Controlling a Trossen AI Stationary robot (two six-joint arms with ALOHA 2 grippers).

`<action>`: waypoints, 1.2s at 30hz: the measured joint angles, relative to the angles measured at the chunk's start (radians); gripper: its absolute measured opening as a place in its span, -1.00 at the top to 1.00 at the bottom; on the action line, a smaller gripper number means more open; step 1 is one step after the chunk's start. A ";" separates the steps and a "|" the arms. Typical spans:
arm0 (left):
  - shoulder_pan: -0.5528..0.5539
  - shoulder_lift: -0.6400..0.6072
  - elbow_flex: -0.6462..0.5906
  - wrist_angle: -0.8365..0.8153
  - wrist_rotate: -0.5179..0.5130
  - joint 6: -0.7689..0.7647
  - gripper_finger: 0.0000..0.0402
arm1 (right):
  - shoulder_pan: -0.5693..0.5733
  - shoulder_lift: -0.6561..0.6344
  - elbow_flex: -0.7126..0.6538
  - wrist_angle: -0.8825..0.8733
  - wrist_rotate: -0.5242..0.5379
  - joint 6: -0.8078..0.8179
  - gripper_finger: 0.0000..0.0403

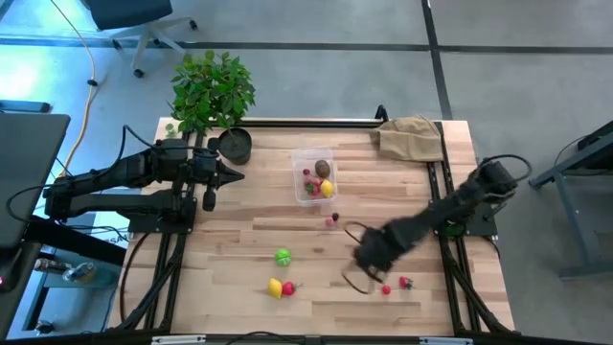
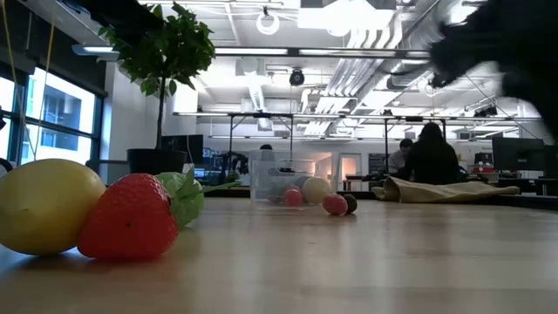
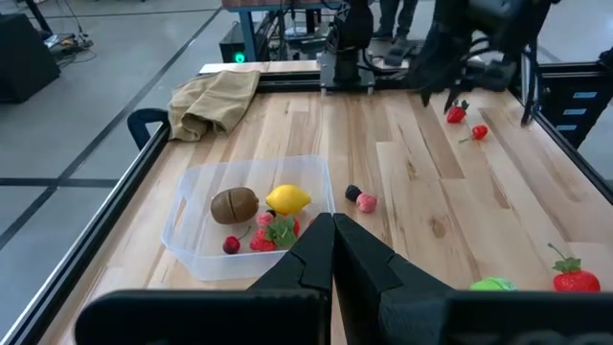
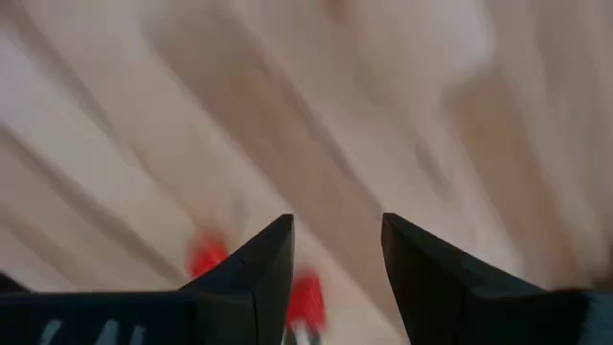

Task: Pick and placing Produce into tupperware
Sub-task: Put the right red strawberry into the transparent bin

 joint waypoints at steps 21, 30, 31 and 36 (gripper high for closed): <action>0.000 0.000 0.000 0.000 0.000 0.000 1.00 | 0.307 -0.244 -0.268 0.265 0.014 0.530 0.24; 0.000 0.000 0.000 0.000 0.000 0.000 1.00 | 0.307 -0.234 -0.285 0.260 0.010 0.579 0.10; 0.000 0.000 0.000 0.000 0.000 0.000 1.00 | 0.307 -0.234 -0.285 0.261 0.011 0.587 0.08; 0.000 0.000 0.000 0.000 0.000 0.000 1.00 | 0.307 -0.230 -0.285 0.263 0.013 0.640 0.06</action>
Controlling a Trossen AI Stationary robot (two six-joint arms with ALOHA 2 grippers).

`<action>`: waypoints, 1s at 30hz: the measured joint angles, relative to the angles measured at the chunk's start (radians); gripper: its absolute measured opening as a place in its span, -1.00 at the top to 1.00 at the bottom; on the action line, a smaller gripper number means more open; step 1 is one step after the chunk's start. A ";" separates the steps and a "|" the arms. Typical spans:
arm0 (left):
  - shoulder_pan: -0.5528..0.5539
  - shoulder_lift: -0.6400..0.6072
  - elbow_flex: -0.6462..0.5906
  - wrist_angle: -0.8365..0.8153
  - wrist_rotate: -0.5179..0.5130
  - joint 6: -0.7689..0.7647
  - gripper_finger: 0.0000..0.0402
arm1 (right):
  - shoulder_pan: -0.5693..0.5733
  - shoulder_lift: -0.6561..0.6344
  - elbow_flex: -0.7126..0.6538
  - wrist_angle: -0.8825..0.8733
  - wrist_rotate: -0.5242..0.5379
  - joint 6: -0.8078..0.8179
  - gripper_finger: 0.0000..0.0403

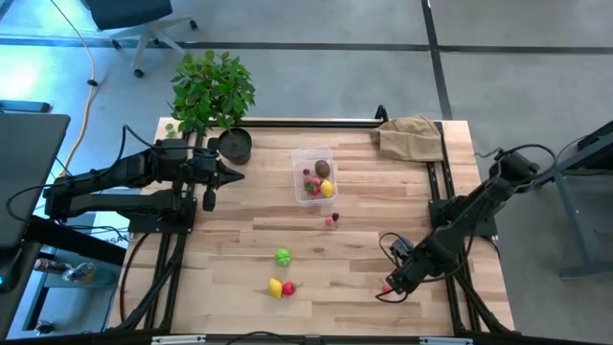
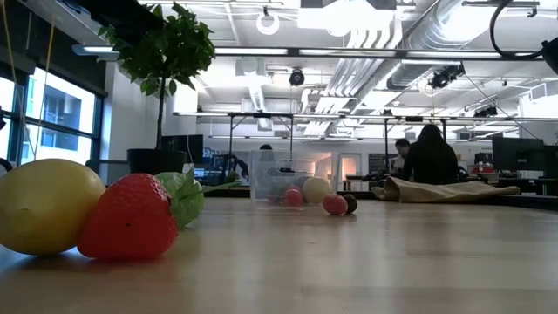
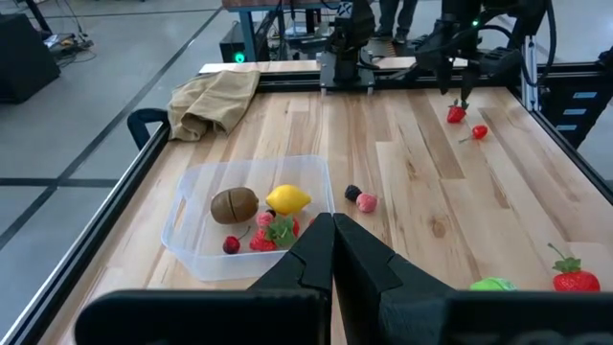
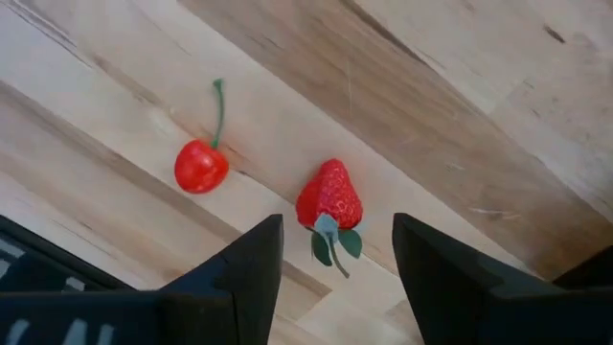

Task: Pick and placing Produce into tupperware
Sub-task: Put the right red strawberry into the transparent bin

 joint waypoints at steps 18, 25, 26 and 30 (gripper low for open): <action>0.000 0.000 0.000 0.000 0.000 0.000 1.00 | 0.007 0.158 0.001 0.113 -0.062 0.000 0.06; 0.000 0.000 0.000 0.000 0.000 0.000 1.00 | 0.008 0.191 0.001 0.118 -0.054 0.023 0.06; 0.000 0.000 0.000 0.000 0.000 0.000 1.00 | 0.008 0.192 0.001 0.120 -0.054 0.026 0.06; 0.000 0.000 0.000 0.000 0.000 0.000 1.00 | 0.008 0.193 0.001 0.120 -0.052 0.052 0.06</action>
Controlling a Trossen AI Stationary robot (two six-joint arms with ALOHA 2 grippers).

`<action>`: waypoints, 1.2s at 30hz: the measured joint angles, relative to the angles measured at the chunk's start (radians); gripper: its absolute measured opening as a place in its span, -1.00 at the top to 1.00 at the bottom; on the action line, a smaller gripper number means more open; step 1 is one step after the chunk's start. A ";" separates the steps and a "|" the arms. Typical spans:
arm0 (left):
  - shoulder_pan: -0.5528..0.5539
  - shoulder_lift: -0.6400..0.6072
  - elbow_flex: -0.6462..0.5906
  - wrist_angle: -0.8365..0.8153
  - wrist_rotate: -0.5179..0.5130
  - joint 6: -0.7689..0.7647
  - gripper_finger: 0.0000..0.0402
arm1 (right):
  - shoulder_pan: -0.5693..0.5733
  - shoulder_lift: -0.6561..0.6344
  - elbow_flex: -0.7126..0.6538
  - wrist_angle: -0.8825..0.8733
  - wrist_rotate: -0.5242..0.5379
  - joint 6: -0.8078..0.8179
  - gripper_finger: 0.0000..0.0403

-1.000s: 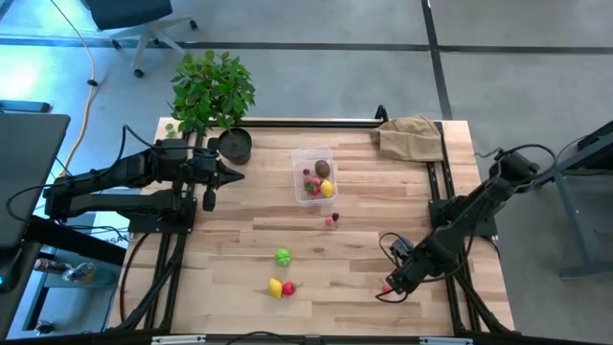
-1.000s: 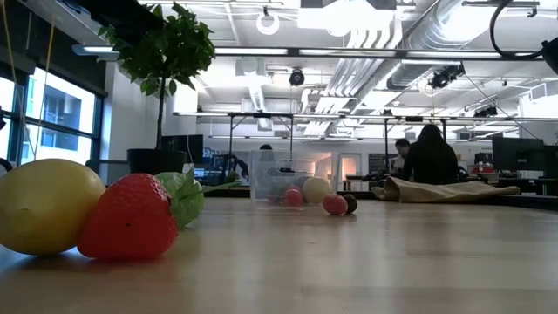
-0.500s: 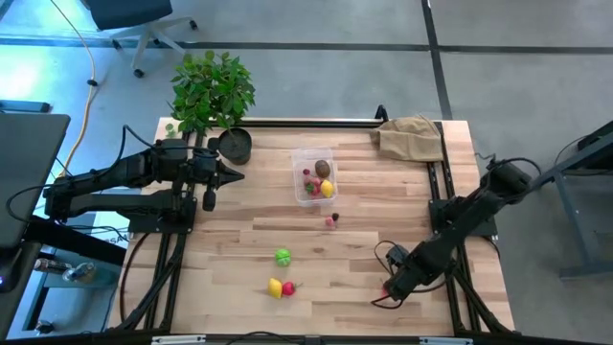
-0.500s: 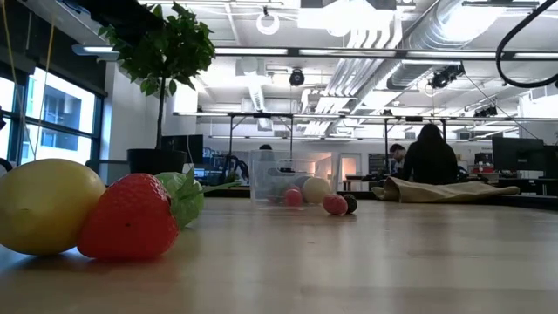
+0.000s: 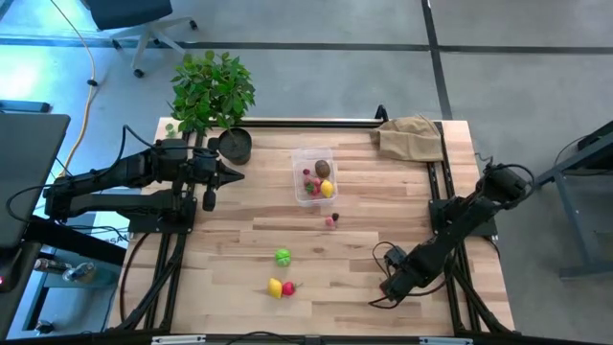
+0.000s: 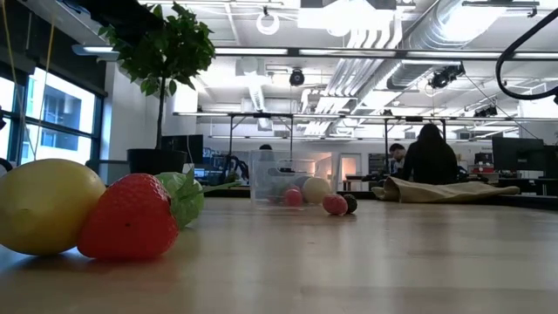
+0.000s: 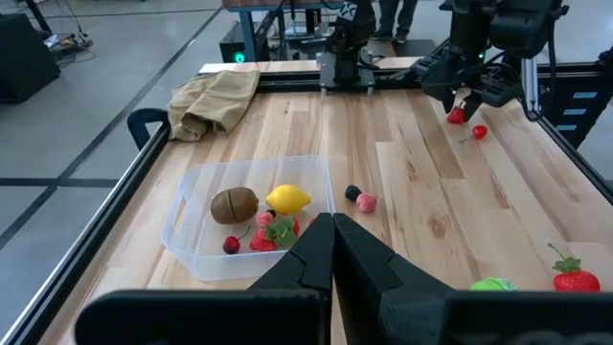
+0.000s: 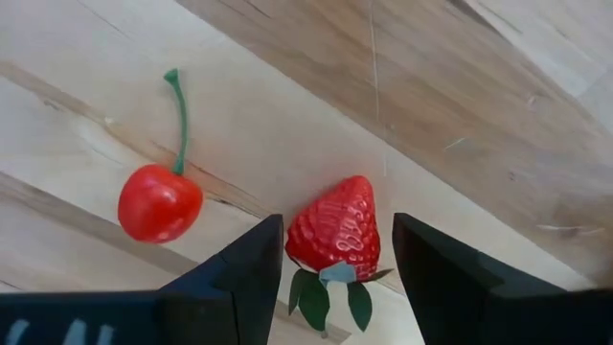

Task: Pick and placing Produce into tupperware
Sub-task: Put the right red strawberry into the transparent bin

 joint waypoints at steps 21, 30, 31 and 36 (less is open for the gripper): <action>0.000 0.000 0.000 0.000 0.000 0.000 1.00 | 0.000 0.000 0.000 -0.001 0.009 -0.001 0.31; 0.000 0.000 0.000 0.000 0.000 0.000 1.00 | 0.000 -0.001 0.004 -0.005 0.010 -0.009 0.38; 0.000 0.000 0.000 0.000 0.000 0.000 1.00 | 0.000 -0.001 0.007 -0.006 0.013 -0.013 0.38; 0.000 0.000 0.000 0.000 0.000 0.000 1.00 | -0.030 -0.010 0.053 -0.022 0.059 -0.071 0.38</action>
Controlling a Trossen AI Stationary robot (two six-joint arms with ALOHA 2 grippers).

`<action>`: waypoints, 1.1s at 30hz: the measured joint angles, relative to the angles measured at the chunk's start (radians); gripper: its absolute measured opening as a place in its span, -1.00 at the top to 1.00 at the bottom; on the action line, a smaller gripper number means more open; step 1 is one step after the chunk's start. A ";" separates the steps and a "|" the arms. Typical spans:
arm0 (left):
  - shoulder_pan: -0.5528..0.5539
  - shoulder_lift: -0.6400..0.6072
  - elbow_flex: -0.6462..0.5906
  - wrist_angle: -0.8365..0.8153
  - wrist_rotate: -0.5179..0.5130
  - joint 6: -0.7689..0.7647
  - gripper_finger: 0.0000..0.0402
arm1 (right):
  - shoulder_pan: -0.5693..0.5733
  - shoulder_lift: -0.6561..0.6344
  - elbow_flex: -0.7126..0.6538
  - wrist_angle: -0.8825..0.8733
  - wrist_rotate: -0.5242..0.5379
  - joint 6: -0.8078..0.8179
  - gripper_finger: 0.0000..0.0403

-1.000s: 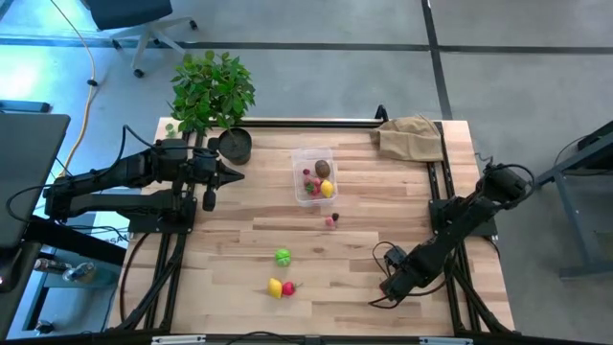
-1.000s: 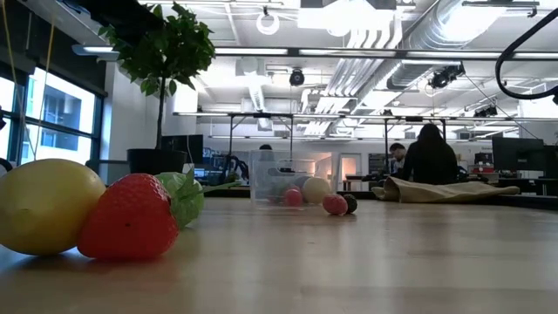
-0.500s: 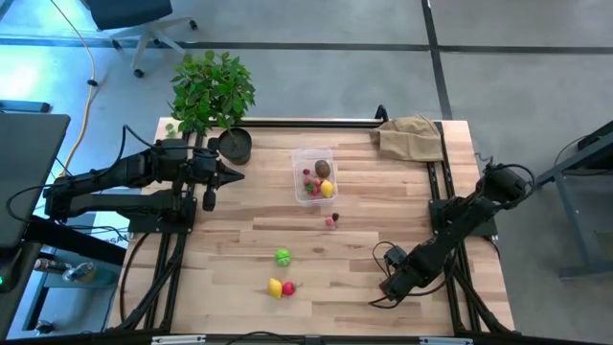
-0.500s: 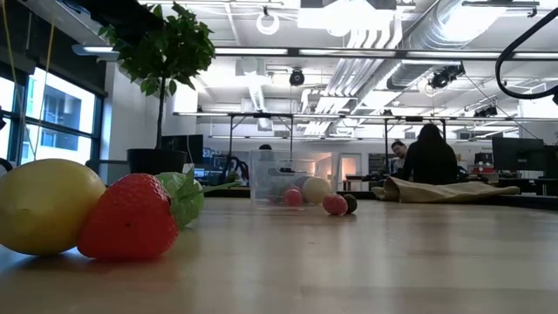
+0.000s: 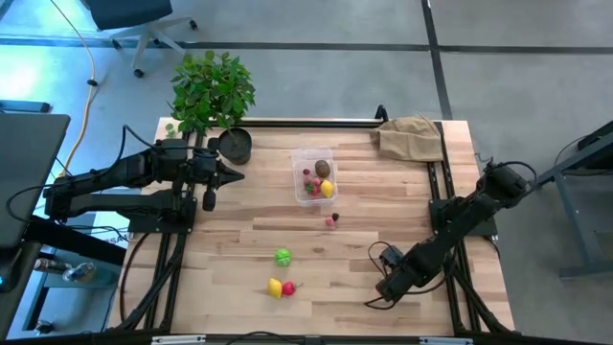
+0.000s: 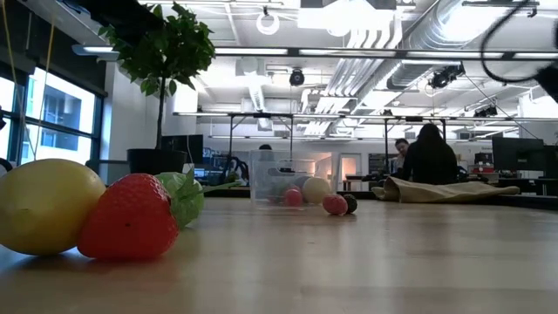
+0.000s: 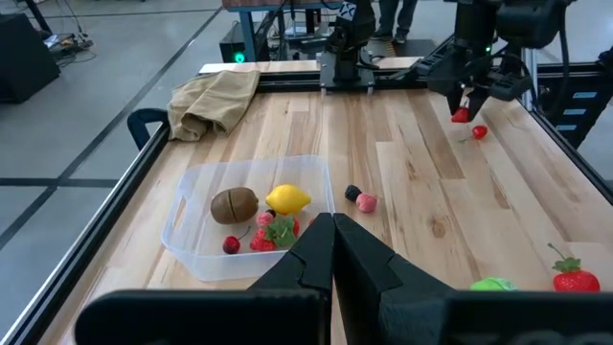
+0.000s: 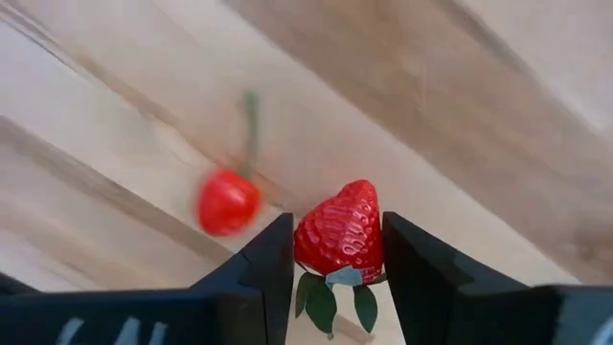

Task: Pick and placing Produce into tupperware
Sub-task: Put the right red strawberry into the transparent bin

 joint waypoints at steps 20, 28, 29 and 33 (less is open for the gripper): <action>0.000 0.000 0.000 0.000 0.000 0.000 1.00 | -0.558 -0.052 0.643 -0.227 0.411 -0.635 0.39; 0.000 0.000 0.000 0.000 0.000 0.000 1.00 | -0.854 -0.008 0.709 -0.067 0.281 -0.832 0.39; 0.000 0.000 0.000 0.000 0.000 0.000 1.00 | -0.879 0.017 0.709 -0.060 0.257 -0.849 0.39; 0.000 0.000 0.000 0.000 0.000 0.000 1.00 | -0.954 0.146 0.708 0.001 0.157 -0.948 0.39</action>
